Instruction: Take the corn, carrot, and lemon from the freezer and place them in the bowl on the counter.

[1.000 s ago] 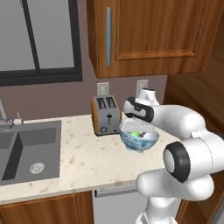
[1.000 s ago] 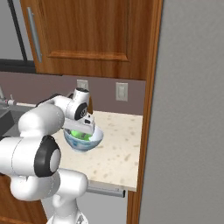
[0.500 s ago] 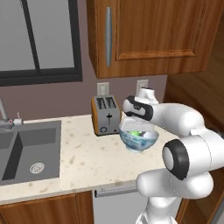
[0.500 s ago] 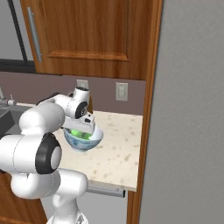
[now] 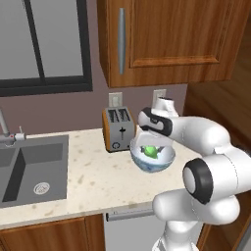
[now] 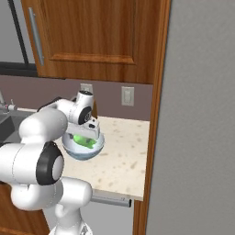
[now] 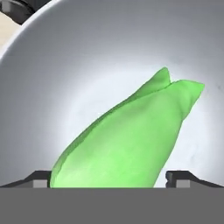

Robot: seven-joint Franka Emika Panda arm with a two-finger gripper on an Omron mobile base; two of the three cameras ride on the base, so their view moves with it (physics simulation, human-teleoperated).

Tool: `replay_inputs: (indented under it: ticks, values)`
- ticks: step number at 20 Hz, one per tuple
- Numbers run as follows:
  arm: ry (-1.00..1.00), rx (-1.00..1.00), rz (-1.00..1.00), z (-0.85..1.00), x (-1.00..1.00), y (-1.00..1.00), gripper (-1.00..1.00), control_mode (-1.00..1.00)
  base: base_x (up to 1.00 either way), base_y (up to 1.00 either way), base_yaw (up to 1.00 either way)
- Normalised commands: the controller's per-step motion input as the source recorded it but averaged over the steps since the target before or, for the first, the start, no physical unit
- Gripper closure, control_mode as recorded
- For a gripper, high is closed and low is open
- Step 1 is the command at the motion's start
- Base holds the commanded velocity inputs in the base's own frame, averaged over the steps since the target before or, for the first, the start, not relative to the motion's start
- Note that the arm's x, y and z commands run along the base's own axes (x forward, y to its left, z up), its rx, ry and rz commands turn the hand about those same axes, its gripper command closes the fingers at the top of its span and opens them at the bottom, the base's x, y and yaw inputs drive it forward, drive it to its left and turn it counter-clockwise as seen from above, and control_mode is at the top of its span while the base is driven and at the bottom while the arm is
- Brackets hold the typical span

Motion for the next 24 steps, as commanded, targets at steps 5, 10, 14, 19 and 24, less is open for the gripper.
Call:
replay_inputs:
  ticks: [5, 10, 14, 19, 24]
  values:
    - [-0.09, 0.00, 0.00, 0.11, -0.12, -0.06, -1.00, -1.00, 0.00, 0.00, 0.00]
    - [-0.10, 0.00, 0.00, 0.19, -0.16, 0.00, -1.00, -1.00, 0.00, 0.00, 0.00]
    - [-0.11, 0.00, 0.00, 0.27, -0.17, 0.00, -1.00, -1.00, 0.00, 0.00, 0.00]
    - [-0.15, 0.00, 0.00, 0.32, -0.24, 0.00, -1.00, -1.00, 0.00, 0.00, 0.00]
    - [-0.16, 0.00, 0.00, 0.37, -0.55, -0.11, -1.00, -1.00, 0.00, 0.00, 0.00]
